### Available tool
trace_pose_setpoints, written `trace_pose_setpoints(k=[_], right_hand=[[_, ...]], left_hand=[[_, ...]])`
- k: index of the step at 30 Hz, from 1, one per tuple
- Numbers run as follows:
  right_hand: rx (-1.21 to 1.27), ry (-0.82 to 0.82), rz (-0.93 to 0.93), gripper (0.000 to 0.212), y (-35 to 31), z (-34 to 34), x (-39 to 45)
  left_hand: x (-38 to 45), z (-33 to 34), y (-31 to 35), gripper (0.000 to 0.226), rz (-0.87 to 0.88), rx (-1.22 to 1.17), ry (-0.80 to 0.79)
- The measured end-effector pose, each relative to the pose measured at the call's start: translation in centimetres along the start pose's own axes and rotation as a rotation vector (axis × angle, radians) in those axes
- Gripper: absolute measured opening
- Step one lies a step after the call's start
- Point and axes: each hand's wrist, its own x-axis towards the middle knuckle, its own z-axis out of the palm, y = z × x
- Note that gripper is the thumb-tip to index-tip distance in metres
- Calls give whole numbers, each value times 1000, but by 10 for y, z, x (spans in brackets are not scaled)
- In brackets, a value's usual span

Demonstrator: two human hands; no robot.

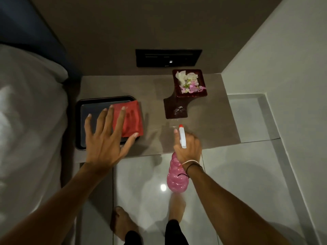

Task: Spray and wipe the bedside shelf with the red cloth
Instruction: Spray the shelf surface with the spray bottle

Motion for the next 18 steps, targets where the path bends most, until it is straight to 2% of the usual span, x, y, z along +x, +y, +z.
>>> trace_pose_setpoints(k=[5, 9, 14, 18], right_hand=[[44, -9, -249, 40, -34, 0, -14], [71, 22, -463, 36, -94, -2, -12], [294, 125, -574, 30, -184, 5, 13], [346, 79, -539, 35, -242, 26, 33]], left_hand=[[-16, -12, -38, 85, -50, 37, -4], [-28, -31, -90, 87, -125, 85, 12], [-36, -50, -145, 83, -198, 167, 173], [-32, -56, -165, 83, -206, 131, 253]])
